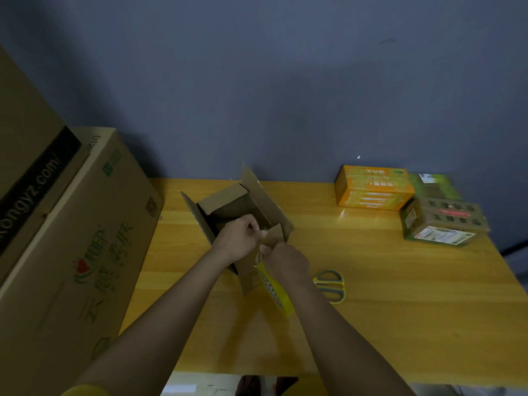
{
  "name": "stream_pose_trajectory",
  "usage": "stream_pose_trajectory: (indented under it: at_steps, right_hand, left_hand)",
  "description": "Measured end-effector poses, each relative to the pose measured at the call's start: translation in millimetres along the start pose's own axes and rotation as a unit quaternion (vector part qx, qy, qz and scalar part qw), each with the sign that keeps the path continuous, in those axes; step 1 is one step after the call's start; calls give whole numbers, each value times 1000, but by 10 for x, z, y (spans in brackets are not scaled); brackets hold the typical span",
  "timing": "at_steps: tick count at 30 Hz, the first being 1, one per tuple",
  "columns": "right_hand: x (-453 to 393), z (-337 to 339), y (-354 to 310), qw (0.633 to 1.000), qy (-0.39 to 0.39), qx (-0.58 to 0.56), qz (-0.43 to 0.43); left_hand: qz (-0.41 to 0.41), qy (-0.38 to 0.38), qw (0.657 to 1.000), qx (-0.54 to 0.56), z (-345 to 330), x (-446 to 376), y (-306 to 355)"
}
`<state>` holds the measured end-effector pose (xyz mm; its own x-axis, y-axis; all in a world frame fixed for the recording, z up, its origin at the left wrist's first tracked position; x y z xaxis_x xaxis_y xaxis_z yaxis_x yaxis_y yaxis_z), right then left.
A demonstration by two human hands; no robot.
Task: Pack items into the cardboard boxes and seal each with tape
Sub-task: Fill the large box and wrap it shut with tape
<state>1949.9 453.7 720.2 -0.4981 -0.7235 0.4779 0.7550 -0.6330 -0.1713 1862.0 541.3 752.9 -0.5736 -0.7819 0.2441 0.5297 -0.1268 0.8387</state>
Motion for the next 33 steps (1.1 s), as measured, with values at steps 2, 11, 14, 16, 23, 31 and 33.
stream_pose_trajectory:
  at_steps: [2,11,14,16,23,31,33]
  right_hand:
    - [12,-2,-1,1000,3,-2,1]
    - [29,-8,-14,1000,-2,-7,7]
    - [14,-25,-15,1000,-14,-14,13]
    - [-17,-48,-12,1000,-22,-12,11]
    - [-72,-43,7,1000,-15,-13,4]
    - [-108,-61,-16,1000,-24,3,4]
    - [-111,-60,-24,1000,-22,-2,3]
  left_hand:
    - [-3,-4,1000,-12,1,6,-1]
    - [21,16,999,-43,-20,33,-34]
    - [28,0,1000,1,-36,3,-83]
    - [50,-15,998,23,-49,-15,-135]
    - [-49,24,995,-88,25,3,-4]
    - [-141,143,957,-209,125,139,182]
    - [-200,143,916,-316,63,166,297]
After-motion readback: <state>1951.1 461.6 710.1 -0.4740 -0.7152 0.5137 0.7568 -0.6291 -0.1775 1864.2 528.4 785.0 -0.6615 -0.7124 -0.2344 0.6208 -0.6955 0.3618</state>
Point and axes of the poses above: each hand's wrist, its own x-axis away from the middle knuckle, its own z-axis out of the back of the hand, y = z × x, the point moved 8 cm from there along -x, towards the middle knuckle, and after that the axes turned 15 degrees about x, right-handed, at the moved point
